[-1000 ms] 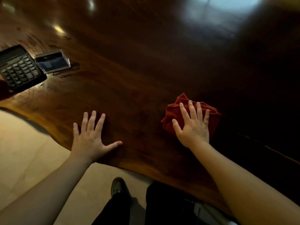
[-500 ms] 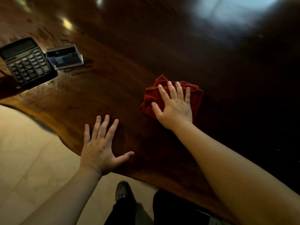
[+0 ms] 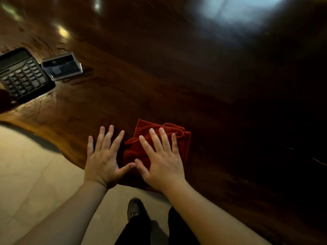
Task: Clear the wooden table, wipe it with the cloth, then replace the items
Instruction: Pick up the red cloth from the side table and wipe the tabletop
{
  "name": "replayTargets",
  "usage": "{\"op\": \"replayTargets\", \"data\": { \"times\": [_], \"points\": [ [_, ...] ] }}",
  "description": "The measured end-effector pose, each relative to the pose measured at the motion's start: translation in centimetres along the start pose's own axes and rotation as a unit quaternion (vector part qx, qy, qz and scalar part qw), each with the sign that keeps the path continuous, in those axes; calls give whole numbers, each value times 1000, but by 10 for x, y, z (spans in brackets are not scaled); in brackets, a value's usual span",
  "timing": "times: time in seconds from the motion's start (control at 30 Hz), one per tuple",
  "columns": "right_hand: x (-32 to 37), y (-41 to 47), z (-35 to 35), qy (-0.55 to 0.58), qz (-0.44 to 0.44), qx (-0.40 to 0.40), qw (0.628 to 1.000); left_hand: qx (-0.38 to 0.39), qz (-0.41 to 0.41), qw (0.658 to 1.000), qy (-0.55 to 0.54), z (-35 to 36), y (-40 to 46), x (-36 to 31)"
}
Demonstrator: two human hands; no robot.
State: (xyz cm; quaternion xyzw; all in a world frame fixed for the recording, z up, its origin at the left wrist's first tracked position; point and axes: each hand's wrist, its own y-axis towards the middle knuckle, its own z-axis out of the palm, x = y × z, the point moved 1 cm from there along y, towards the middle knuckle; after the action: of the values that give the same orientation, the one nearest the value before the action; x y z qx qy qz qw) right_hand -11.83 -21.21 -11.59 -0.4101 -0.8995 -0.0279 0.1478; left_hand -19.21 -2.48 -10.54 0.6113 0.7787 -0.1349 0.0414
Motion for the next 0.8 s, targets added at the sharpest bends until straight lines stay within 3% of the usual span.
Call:
{"op": "replayTargets", "data": {
  "times": [0.23, 0.43, 0.6, 0.8],
  "points": [
    [-42, -70, -4, 8, 22, 26, 999, -4, -17, 1000, 22, 3, 1, -3],
    [-99, -109, -23, -12, 101, 22, 995, -8, -26, 999, 34, 8, 3, 1],
    [-139, -96, -42, -15, 187, 4, 982, -16, -30, 999, 36, 10, 5, 0],
    [-160, -44, -52, -31, 220, -16, 975, -24, -37, 998, 34, 9, 4, -1]
  ]
}}
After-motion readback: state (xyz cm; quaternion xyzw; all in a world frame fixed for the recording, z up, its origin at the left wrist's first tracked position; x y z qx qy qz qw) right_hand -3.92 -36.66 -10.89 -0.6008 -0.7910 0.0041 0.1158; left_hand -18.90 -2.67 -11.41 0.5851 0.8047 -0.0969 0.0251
